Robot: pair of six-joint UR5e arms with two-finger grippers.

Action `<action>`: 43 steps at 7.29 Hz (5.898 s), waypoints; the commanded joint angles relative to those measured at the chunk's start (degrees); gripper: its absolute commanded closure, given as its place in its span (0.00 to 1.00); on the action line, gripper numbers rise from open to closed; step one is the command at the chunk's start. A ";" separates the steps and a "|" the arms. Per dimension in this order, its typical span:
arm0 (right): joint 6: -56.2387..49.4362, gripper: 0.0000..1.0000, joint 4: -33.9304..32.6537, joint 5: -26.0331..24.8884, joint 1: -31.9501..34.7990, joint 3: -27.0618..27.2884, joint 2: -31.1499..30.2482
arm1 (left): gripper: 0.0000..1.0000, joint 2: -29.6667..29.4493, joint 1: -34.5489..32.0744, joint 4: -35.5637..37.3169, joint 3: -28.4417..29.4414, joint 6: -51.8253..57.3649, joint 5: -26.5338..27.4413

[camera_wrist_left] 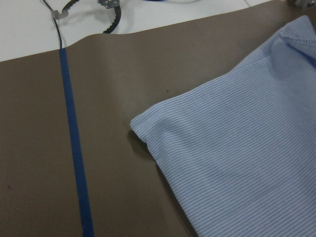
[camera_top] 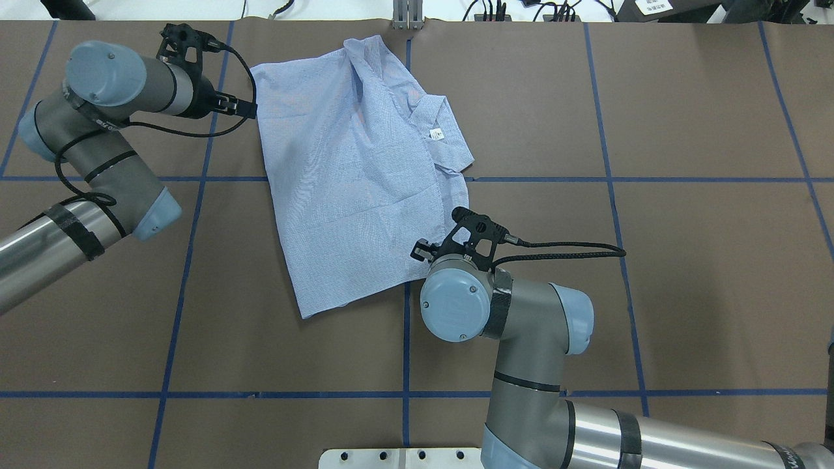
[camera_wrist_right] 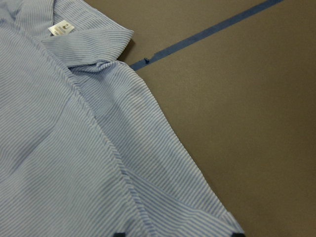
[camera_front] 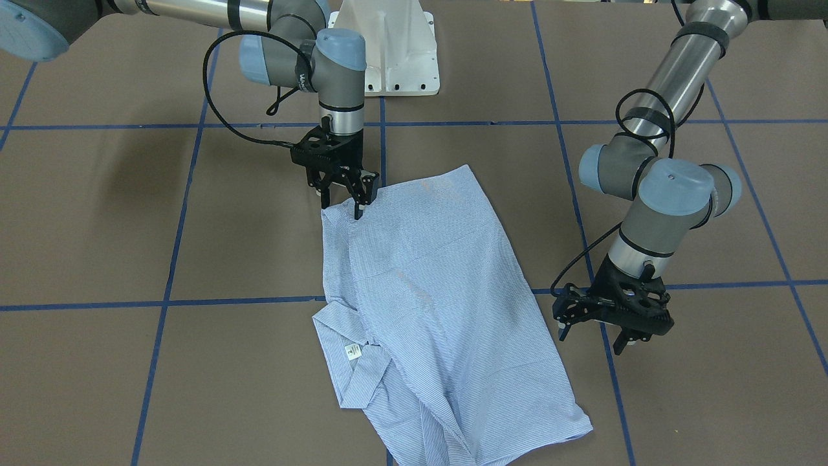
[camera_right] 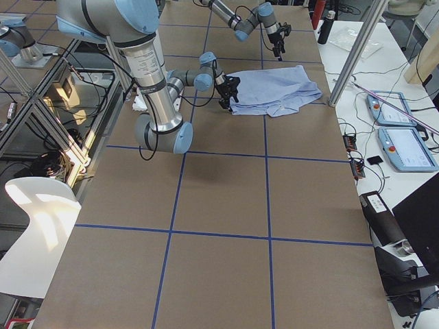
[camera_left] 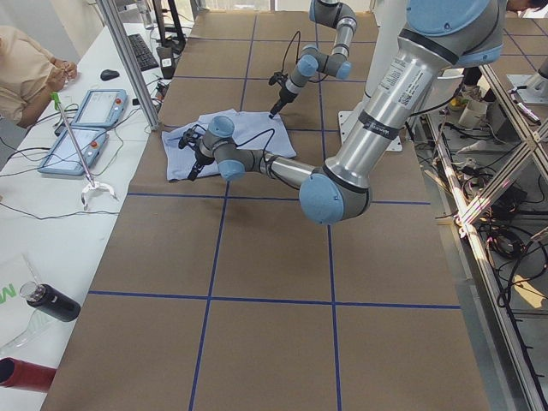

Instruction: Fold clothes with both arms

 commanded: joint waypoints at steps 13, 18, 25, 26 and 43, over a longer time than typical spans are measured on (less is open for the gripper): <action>0.65 1.00 -3.92 -1.17 -2.09 11.59 -2.04 | 0.00 25.59 22.09 0.44 -41.23 -36.94 3.45; 0.65 1.00 -3.92 -1.17 -2.09 11.59 -2.13 | 0.22 17.54 30.50 4.83 -32.22 -45.87 13.96; 0.65 1.00 -3.92 -1.26 -2.09 11.59 -2.30 | 0.22 17.96 32.17 5.44 -32.90 -45.88 13.62; 0.65 1.00 -3.92 -1.26 -2.09 11.59 -2.39 | 0.22 17.78 32.78 9.89 -34.55 -45.88 13.62; 0.57 1.00 -3.92 -1.17 -2.00 12.03 -2.48 | 1.00 17.96 34.19 11.95 -36.93 -47.02 13.88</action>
